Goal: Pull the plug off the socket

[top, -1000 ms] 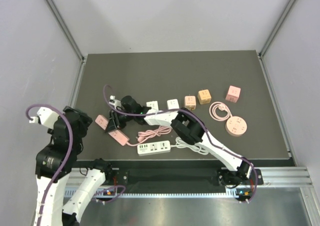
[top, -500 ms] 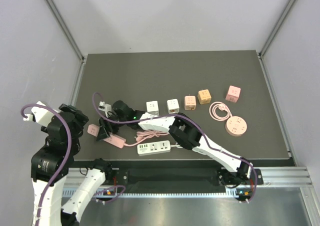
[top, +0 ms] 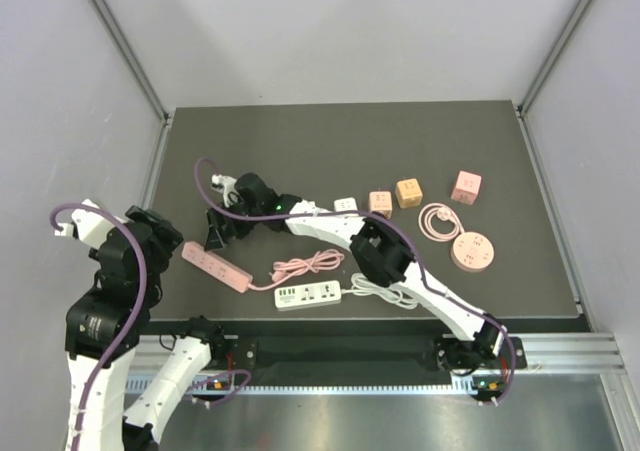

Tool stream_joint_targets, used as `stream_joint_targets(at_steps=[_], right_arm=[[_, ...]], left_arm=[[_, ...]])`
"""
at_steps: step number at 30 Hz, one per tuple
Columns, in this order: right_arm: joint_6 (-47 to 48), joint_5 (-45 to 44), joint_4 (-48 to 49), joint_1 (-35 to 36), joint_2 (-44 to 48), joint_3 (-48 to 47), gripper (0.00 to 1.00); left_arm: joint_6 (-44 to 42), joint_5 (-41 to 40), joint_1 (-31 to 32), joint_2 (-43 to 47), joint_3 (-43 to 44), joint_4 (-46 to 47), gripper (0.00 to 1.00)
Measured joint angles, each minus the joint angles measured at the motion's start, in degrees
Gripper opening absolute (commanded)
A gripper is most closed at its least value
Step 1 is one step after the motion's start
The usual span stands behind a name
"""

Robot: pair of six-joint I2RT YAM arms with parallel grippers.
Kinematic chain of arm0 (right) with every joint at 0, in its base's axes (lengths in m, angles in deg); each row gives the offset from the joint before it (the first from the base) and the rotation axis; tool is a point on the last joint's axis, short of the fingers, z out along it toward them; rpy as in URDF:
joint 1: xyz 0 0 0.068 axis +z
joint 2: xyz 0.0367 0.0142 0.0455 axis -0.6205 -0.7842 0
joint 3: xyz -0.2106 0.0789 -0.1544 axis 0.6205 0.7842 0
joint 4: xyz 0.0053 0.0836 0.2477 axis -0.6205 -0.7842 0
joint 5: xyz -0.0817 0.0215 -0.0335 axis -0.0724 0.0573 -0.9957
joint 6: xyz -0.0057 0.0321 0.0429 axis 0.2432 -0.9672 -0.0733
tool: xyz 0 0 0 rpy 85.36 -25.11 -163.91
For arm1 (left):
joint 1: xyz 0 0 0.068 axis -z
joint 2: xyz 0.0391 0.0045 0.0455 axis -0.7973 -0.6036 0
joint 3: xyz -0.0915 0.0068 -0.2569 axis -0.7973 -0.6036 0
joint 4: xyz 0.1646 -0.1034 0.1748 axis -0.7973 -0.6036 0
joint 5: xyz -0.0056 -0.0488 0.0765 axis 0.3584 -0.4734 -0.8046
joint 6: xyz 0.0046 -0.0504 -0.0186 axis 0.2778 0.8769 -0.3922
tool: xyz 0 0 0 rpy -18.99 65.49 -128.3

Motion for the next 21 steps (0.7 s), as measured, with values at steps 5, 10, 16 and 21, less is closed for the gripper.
stream_joint_targets(at_steps=[5,10,16,21], right_arm=[[2.7,-4.2,-3.9,-2.6,2.1,0.9,0.97],[3.0,-4.7,-6.0,-5.5,6.5,6.1,0.98],[3.2,-3.3,-7.3,-11.7,15.2,10.9,0.97],[3.1,-2.0,-2.9,-22.4,30.7,25.3,0.96]], left_arm=[[0.1,2.1,0.0,-0.7,-1.9,0.5,0.0],[-0.2,4.6,0.0,-3.9,-3.7,1.0,0.0],[-1.6,10.3,0.0,-10.7,-9.7,5.3,0.0],[-5.1,20.1,0.0,-20.9,-12.0,11.5,0.0]])
